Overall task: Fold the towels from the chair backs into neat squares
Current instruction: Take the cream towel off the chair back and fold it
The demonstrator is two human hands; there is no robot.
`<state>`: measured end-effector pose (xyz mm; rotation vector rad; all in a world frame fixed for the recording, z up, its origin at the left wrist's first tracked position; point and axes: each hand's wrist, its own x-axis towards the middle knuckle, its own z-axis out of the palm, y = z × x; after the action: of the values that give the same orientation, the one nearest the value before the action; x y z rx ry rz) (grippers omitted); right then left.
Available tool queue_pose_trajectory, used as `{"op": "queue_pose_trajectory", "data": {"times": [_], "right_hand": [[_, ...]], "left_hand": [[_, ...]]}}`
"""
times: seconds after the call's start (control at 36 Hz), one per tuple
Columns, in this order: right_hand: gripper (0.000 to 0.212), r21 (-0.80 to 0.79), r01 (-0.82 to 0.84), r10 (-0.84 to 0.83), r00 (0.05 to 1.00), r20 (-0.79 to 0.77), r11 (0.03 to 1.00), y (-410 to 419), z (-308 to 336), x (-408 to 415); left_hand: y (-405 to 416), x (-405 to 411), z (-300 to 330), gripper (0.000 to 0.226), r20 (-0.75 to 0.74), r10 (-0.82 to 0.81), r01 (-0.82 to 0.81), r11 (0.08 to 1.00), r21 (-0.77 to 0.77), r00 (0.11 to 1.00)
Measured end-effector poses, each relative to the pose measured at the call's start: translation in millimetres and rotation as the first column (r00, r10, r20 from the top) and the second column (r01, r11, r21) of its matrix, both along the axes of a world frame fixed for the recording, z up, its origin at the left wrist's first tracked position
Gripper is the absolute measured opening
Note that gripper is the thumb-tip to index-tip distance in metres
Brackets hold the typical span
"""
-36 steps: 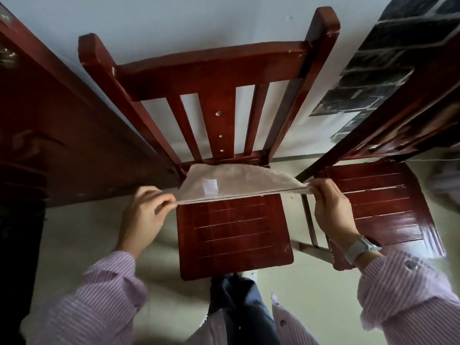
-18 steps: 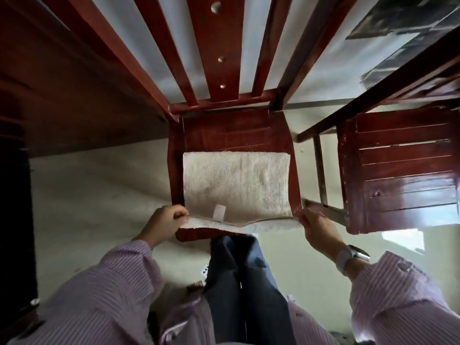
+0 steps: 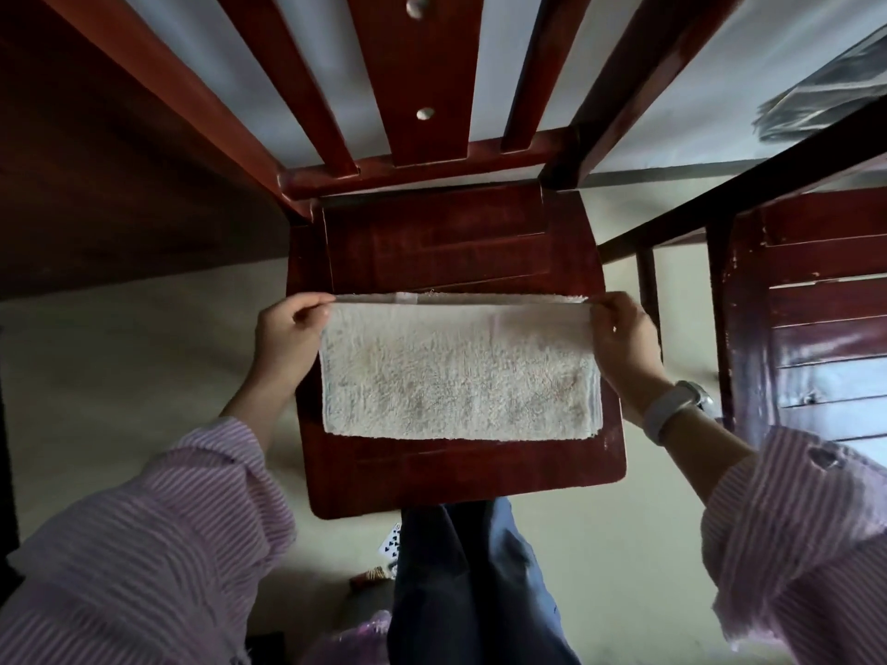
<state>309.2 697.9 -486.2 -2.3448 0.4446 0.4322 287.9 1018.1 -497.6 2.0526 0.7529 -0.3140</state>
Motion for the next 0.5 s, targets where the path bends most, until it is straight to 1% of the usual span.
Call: {"op": "queue_pose_trajectory", "data": {"times": [0.06,0.14,0.17,0.31,0.39,0.5], "right_hand": [[0.044,-0.025,-0.016,0.016,1.0,0.011,1.0,1,-10,5],[0.026,-0.051,-0.006,0.006,1.0,0.013,0.999,4,-20,10],[0.024,-0.06,-0.004,0.005,1.0,0.014,0.998,5,-22,12],[0.023,-0.116,-0.014,0.018,0.999,0.033,0.993,5,-33,17],[0.024,-0.149,-0.028,0.03,1.0,0.008,0.988,7,-36,21],[0.024,-0.182,0.009,-0.014,1.0,-0.028,0.983,9,-41,24]], "left_hand": [[1,1,-12,0.021,0.006,0.008,-0.008,1.0,0.031,1.0],[5,3,-24,0.02,0.039,-0.004,0.001,0.997,0.071,0.999],[5,4,-27,0.02,0.052,-0.01,0.006,0.997,0.078,0.999],[3,10,-34,0.018,0.097,-0.055,0.042,0.991,0.125,0.994],[3,14,-38,0.018,0.08,-0.08,0.064,0.981,0.184,0.994],[2,19,-44,0.016,0.043,-0.057,0.045,0.969,0.245,0.997]]}}
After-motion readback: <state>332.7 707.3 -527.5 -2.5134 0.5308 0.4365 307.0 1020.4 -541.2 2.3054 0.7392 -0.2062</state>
